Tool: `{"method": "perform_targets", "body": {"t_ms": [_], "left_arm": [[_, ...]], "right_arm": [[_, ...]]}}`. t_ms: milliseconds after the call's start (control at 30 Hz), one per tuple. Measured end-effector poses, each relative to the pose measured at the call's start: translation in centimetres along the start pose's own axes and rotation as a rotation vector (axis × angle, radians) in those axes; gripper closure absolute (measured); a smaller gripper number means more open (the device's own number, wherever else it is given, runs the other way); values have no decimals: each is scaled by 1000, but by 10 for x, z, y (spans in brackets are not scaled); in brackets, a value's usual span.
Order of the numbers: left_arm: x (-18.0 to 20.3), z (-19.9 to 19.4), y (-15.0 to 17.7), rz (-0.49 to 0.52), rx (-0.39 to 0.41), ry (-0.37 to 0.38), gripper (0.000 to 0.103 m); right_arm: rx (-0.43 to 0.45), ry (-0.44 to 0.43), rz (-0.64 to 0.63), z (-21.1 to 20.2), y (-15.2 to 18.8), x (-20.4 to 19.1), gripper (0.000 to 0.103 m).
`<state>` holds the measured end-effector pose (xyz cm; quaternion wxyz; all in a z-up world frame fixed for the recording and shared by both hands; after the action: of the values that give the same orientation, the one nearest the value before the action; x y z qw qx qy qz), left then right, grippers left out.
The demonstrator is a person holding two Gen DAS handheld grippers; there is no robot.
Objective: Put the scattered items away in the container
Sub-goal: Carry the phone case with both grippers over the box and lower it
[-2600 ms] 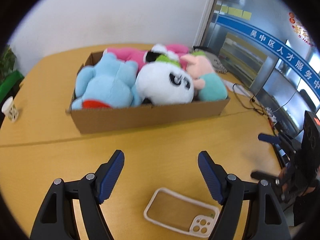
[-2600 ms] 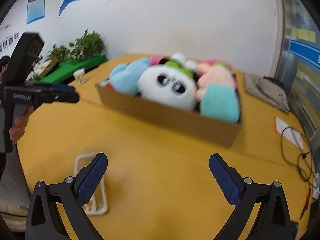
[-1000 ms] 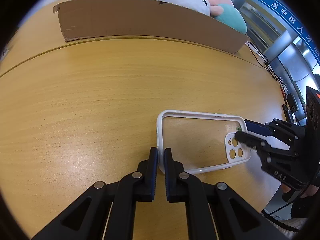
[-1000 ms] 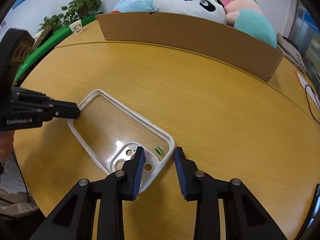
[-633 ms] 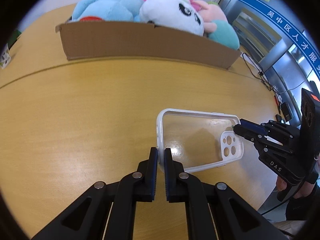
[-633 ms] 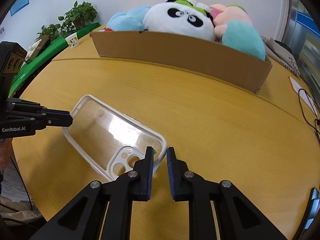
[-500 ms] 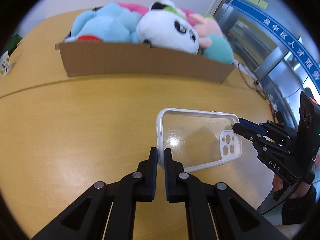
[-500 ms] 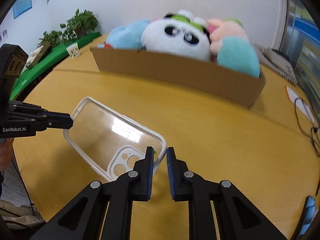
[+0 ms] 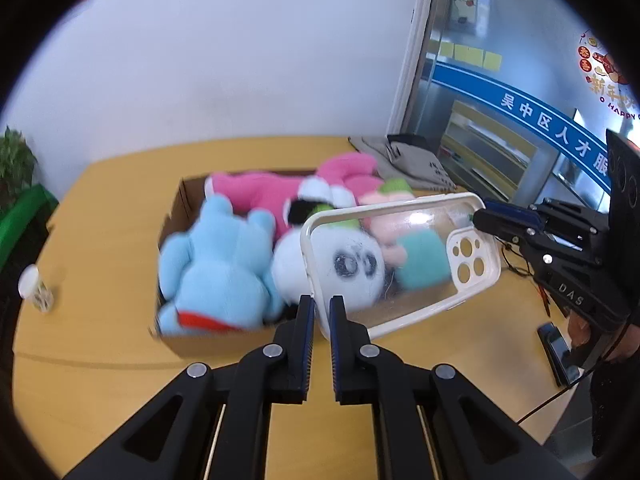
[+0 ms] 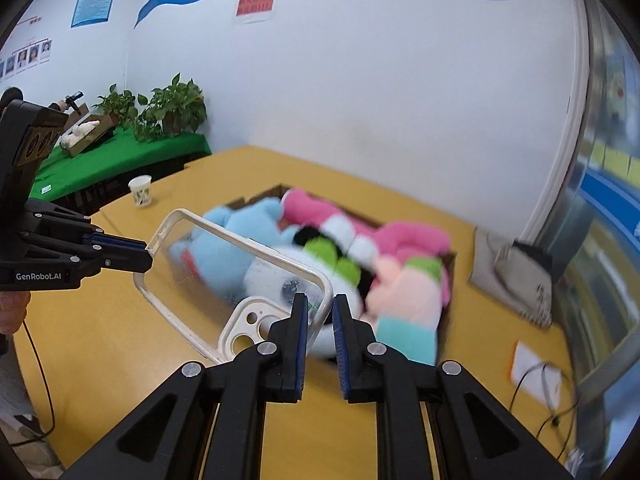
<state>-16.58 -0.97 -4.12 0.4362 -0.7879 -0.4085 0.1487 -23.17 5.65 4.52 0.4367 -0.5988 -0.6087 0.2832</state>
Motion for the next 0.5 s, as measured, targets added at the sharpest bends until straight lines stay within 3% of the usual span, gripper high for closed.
{"method": "perform_targets", "body": {"t_ms": [233,500], "left_arm": [[-24,29,-78,-14,47,-5,96],[-44,93,-114,-53,20,15,97]], "right_arm": [[61,26,-35,29,-80,35,90],[6,36,-34,94,-102,70,89]]}}
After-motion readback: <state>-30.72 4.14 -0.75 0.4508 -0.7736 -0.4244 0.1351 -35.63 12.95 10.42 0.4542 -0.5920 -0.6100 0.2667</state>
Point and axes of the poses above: each gripper's, at about its wrist camera, not at the fingertips, and z roughly the way its jaws point, x to its right, y to its underside, the point moved 10 cm from there along z, roughly the way its jaws point, and after that the axes turned 6 degrees about x, right-handed, at the moved point
